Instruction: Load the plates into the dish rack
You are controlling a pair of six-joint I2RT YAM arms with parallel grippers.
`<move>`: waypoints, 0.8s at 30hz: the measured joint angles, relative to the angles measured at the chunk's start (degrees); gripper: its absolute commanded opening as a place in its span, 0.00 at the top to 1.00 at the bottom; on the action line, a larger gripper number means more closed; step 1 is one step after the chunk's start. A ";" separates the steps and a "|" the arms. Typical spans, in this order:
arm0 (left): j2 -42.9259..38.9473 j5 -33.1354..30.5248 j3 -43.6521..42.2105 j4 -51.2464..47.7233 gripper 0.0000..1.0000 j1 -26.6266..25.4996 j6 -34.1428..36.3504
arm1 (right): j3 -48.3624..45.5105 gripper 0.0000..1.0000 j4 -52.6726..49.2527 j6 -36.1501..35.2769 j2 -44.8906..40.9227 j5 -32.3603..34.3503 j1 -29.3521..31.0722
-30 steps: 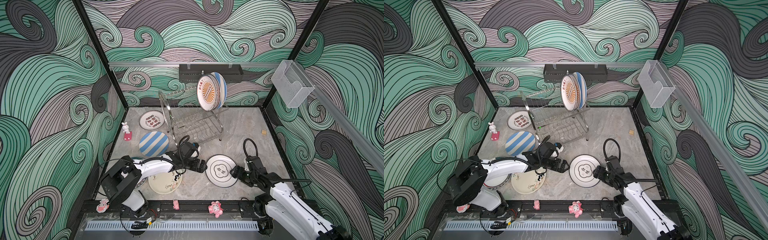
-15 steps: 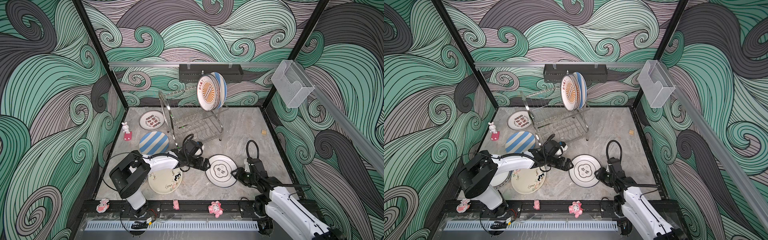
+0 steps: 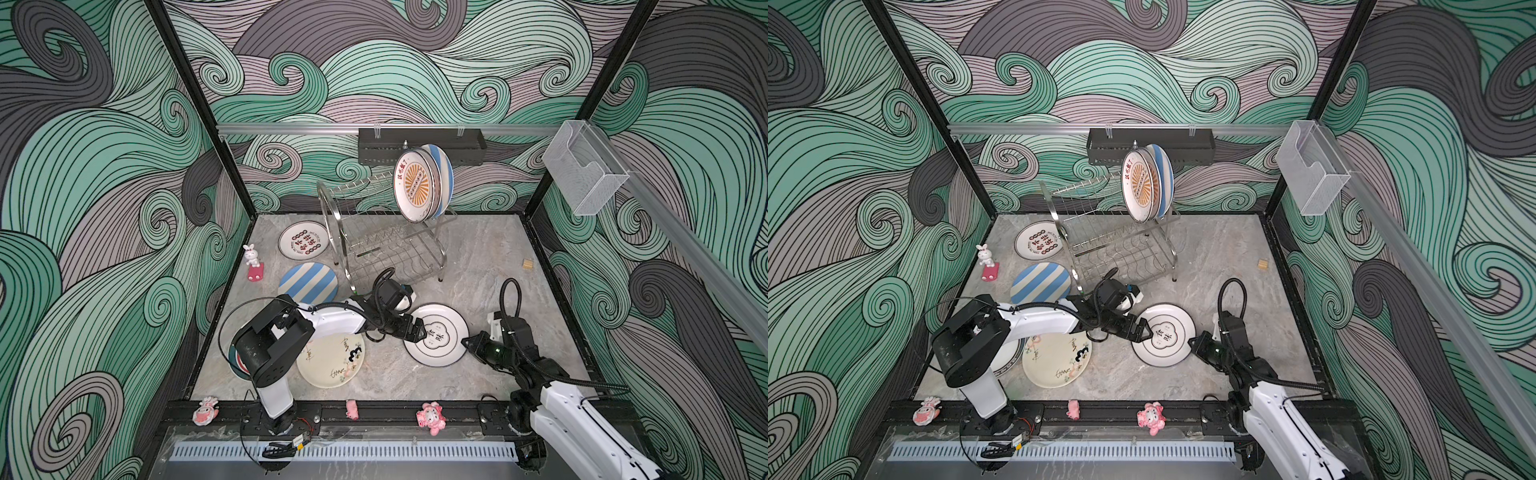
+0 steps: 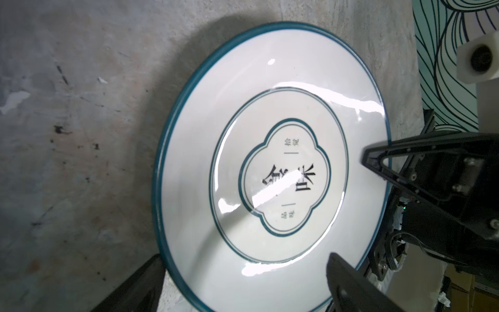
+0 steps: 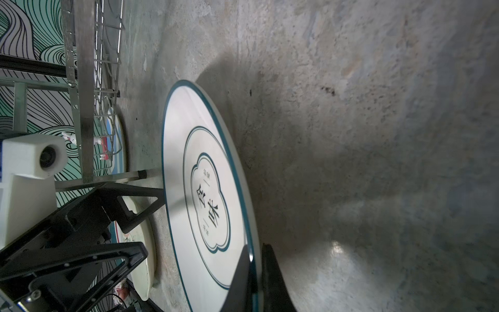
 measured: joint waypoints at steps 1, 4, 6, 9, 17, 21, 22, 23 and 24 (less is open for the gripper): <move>0.17 0.04 0.07 -0.04 0.06 -0.22 -0.02 | -0.02 0.97 -0.33 0.00 -0.46 0.02 -0.09; 0.68 0.22 0.09 -0.07 0.06 -0.72 -0.02 | -0.17 0.94 -1.18 -0.02 -2.14 0.04 -0.20; 0.85 0.28 0.20 -0.07 0.06 -0.83 -0.02 | -0.26 0.90 -1.49 -0.02 -2.84 0.00 -0.28; 0.85 0.26 0.22 -0.15 0.06 -0.85 -0.02 | -0.28 0.88 -1.33 -0.02 -2.93 -0.26 -0.37; 0.85 0.24 0.52 -1.05 0.06 -1.14 -0.02 | 0.87 1.00 -1.97 -1.53 -0.35 -0.35 -0.48; -0.22 -0.28 1.14 -2.67 0.02 -1.73 0.00 | 6.64 1.00 -8.13 -4.85 0.20 1.51 -0.46; -1.14 -0.63 1.18 -3.28 0.01 -1.81 0.00 | 8.48 1.00 -9.62 -5.95 0.37 2.21 -0.46; -2.12 -0.94 1.18 -3.96 0.02 -1.92 0.02 | 9.90 1.00 -10.60 -6.67 0.61 2.62 -0.46; -3.41 -1.44 1.18 -4.76 0.01 -2.03 0.02 | 11.45 1.00 -11.63 -7.54 0.83 3.13 -0.46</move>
